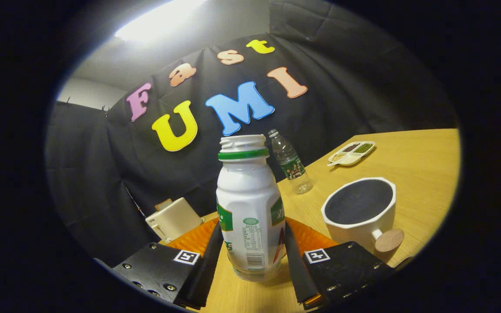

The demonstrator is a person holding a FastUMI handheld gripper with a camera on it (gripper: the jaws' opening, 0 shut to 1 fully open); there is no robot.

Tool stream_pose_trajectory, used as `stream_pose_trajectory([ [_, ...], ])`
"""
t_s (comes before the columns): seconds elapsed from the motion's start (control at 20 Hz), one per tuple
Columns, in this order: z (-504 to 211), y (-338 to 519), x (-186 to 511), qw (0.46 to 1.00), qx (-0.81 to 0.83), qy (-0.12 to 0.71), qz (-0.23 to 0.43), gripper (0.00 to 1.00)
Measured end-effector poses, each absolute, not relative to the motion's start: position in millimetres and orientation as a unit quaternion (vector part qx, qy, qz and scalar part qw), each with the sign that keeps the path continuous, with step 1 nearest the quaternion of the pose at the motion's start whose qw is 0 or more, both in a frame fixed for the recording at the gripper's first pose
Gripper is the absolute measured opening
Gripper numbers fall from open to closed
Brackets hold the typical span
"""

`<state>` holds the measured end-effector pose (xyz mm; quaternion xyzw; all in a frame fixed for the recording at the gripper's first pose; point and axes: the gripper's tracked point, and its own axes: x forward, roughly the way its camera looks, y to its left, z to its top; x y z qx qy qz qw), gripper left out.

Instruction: Take the bottle from table, then pour the juice into the cup, finally place the bottle on the coaster

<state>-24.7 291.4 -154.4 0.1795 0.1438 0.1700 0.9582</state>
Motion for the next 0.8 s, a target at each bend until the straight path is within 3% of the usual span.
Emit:
stream_pose_trajectory([
  [0.8,-165.5,289.6,-37.9,0.975,0.056,0.113,0.182,0.73],
])
